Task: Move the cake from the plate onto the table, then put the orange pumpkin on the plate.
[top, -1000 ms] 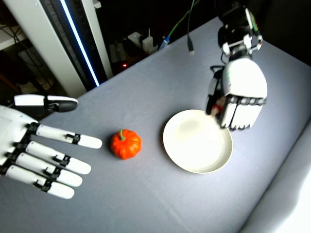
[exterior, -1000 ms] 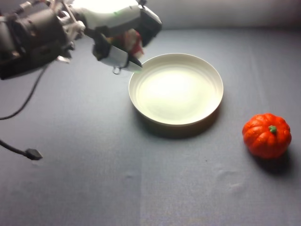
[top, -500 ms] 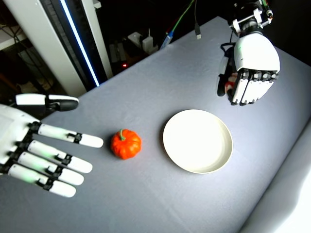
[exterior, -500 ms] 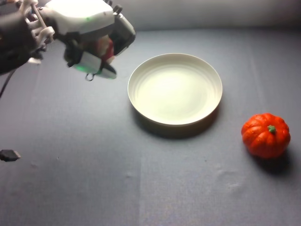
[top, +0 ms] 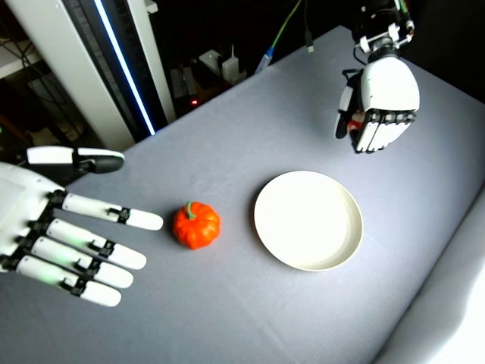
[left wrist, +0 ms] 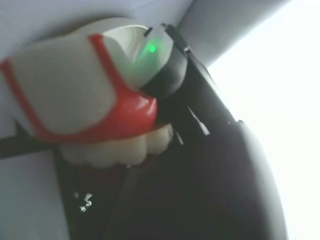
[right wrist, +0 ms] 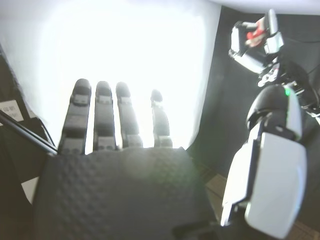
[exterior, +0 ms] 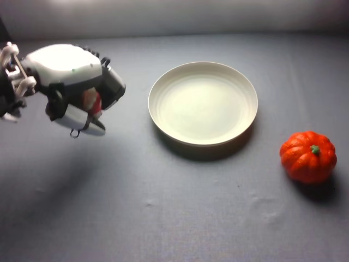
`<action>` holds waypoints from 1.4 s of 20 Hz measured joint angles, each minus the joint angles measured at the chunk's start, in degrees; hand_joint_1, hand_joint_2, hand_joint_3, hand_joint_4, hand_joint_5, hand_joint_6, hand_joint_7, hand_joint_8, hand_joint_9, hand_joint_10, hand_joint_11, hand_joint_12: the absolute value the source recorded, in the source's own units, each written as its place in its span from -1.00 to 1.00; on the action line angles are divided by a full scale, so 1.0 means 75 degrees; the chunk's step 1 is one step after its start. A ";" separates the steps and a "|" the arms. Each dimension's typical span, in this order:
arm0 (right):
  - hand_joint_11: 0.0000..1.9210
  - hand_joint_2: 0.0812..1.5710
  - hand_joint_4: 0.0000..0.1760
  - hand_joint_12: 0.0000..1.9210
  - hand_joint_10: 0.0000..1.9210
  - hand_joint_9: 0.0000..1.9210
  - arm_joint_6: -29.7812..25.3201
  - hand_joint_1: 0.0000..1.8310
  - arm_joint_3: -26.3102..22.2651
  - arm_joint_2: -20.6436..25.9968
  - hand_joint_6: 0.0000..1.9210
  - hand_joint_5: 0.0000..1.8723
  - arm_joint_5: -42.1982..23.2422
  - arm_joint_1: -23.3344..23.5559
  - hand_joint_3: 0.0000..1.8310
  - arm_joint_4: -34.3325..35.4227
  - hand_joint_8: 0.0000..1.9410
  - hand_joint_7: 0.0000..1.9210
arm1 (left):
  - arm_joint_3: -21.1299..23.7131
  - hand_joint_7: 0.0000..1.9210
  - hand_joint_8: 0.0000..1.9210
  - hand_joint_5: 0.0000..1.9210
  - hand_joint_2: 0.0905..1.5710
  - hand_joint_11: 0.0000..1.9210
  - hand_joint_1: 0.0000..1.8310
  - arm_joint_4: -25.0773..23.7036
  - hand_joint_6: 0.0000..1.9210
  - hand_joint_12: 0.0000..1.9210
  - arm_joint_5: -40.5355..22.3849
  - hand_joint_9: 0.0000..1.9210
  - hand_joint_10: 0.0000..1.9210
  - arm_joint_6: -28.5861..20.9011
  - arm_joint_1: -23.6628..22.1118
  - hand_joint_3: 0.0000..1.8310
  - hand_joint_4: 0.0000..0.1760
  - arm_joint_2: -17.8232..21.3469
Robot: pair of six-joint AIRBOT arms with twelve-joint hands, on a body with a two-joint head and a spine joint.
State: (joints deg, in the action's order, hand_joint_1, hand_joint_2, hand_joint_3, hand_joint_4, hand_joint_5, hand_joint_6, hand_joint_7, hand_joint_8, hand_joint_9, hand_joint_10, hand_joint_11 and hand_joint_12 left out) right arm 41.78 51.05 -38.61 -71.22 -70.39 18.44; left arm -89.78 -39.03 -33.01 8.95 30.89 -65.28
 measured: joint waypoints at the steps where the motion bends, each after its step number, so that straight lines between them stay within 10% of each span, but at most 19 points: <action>1: -1.00 -0.01 1.00 -1.00 -1.00 -1.00 0.0000 -0.64 0.0000 0.0000 -1.00 -1.00 -0.0006 0.0000 -1.00 0.0009 -1.00 -1.00 | 0.0061 0.15 1.00 -0.09 0.40 0.37 0.50 0.0076 1.00 1.00 0.0020 0.26 1.00 0.0006 0.0146 -0.99 -1.00 0.0058; 9: -1.00 -0.04 1.00 -1.00 -1.00 -1.00 0.0000 -0.64 -0.0029 -0.0015 -1.00 -1.00 0.0000 0.0000 -1.00 0.0020 -1.00 -1.00 | 0.0265 0.15 1.00 -0.14 0.36 0.39 0.49 0.0425 0.99 1.00 0.0044 0.28 1.00 0.0006 0.1137 -1.00 -1.00 0.0309; 10: -1.00 -0.04 1.00 -1.00 -1.00 -1.00 0.0000 -0.66 -0.0029 -0.0017 -1.00 -1.00 -0.0003 0.0000 -1.00 0.0009 -1.00 -1.00 | 0.0265 0.00 1.00 -0.12 0.44 0.25 0.25 0.0475 0.33 1.00 0.0073 0.16 1.00 0.0009 0.1151 -0.97 -1.00 0.0312; 14: -1.00 -0.01 1.00 -1.00 -1.00 -1.00 0.0000 -0.62 -0.0032 -0.0017 -1.00 -1.00 0.0003 0.0000 -0.99 0.0029 -1.00 -1.00 | 0.0265 -0.19 0.91 -0.08 0.43 0.08 0.25 0.0557 0.20 1.00 0.0076 -0.03 1.00 0.0006 0.1160 -1.00 -1.00 0.0356; 16: -1.00 -0.02 1.00 -1.00 -1.00 -1.00 0.0000 -0.64 -0.0032 -0.0017 -1.00 -1.00 -0.0003 0.0000 -1.00 0.0017 -1.00 -1.00 | 0.0265 -0.47 0.18 -0.47 0.18 -0.36 0.26 0.0644 -0.01 1.00 0.0052 -0.37 0.78 0.0003 0.1233 -1.00 -1.00 0.0356; 21: -1.00 0.00 1.00 -1.00 -1.00 -1.00 0.0000 -0.63 -0.0032 -0.0026 -1.00 -1.00 0.0006 0.0000 -0.99 0.0015 -1.00 -1.00 | 0.0283 -0.52 -0.86 -0.47 0.05 -0.97 0.26 0.0685 -0.88 0.59 0.0090 -0.69 -0.38 0.0000 0.1314 -1.00 -1.00 0.0425; 28: -1.00 -0.01 1.00 -1.00 -1.00 -1.00 0.0000 -0.65 -0.0032 -0.0029 -1.00 -1.00 -0.0003 0.0000 -1.00 0.0023 -1.00 -1.00 | 0.0379 -0.99 -1.00 -0.88 0.00 -1.00 0.20 0.0799 -1.00 -0.14 0.0117 -0.98 -0.97 0.0003 0.1393 -1.00 -1.00 0.0498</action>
State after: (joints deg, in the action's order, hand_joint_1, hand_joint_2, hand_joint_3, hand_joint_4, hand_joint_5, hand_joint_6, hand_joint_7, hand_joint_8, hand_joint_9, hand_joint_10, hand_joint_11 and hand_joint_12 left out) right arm 41.78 50.81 -38.83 -71.24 -70.39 18.61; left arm -86.94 -33.04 -32.14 8.97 41.34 -61.54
